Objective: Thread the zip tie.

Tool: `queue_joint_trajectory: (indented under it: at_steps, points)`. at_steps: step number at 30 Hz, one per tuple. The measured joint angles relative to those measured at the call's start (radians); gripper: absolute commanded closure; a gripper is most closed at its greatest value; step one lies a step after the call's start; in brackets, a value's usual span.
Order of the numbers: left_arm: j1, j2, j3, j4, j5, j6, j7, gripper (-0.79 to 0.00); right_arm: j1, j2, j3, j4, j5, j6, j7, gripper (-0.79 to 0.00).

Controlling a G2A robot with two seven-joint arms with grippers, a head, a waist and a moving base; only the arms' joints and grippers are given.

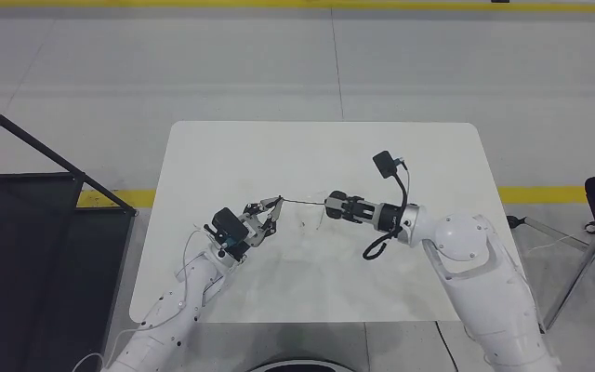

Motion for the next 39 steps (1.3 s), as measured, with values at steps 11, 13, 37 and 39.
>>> queue_joint_trajectory:
  at_steps: [11, 13, 37, 39]
  points:
    - [0.000, 0.000, 0.000, 0.000, 0.000, 0.000, 0.000, 0.000, -0.003, 0.003, -0.005, -0.008, -0.002, 0.012, 0.004, 0.000]
    - [0.000, 0.000, 0.000, 0.000, 0.000, 0.000, 0.000, 0.000, 0.002, 0.003, -0.007, -0.004, 0.003, 0.016, 0.004, 0.000]
    - [0.000, 0.000, 0.000, 0.000, 0.000, 0.000, 0.000, 0.000, 0.052, -0.004, -0.035, 0.040, 0.036, 0.060, -0.012, 0.000]
    - [0.000, 0.000, 0.000, 0.000, 0.000, 0.000, 0.000, 0.000, 0.053, -0.003, -0.036, 0.041, 0.035, 0.063, -0.011, 0.000]
